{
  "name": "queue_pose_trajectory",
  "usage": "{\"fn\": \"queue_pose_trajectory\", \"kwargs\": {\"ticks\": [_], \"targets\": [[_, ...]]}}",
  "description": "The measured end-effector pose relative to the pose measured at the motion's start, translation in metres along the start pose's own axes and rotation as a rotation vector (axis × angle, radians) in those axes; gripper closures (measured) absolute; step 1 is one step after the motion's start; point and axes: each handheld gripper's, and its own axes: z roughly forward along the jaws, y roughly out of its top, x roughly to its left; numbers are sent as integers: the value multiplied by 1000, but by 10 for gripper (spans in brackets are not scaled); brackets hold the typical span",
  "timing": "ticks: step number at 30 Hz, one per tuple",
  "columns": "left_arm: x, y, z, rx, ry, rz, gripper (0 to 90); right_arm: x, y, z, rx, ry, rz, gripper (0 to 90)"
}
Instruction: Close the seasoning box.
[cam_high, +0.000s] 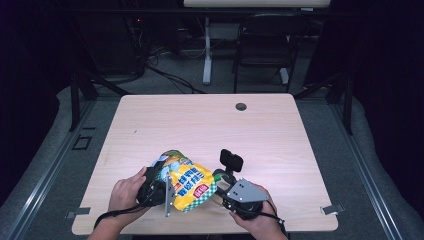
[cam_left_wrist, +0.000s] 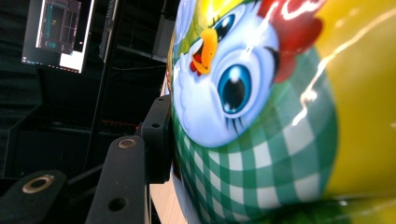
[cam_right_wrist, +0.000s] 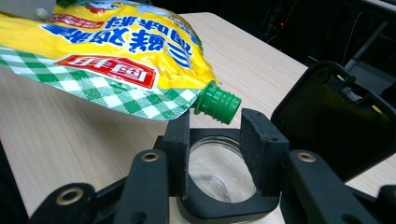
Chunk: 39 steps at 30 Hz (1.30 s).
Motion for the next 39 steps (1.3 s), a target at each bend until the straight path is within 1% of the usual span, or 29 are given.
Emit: {"fn": "queue_pose_trajectory", "kwargs": {"ticks": [7,11,17,20,21,24,28,30,33,35,39], "targets": [[0,0,1,2,-7,8,545,0,-3,1,-12,-16,1,608],[0,0,1,1,-14,7,545,0,-4,1,-14,-30,-12,594],[-1,0,2,6,-26,7,545,2,-5,2,-9,-54,-54,571],[-1,0,3,11,-30,11,545,3,-5,2,-4,-52,-66,569],[-1,1,3,13,-30,13,545,4,-5,3,-2,-58,-69,569],[-1,1,4,10,-32,15,545,5,-5,4,-1,-51,-80,565],[-2,2,4,16,-38,14,545,9,-5,5,4,-63,-110,557],[-2,3,3,17,-35,20,545,11,-5,5,4,-67,-127,547],[-1,3,4,18,-32,26,545,12,-4,6,-1,-69,-140,539],[-2,3,4,20,-40,24,545,13,-3,6,-4,-70,-146,535],[-2,4,5,26,-42,33,545,16,-3,7,0,-78,-168,532]]}}
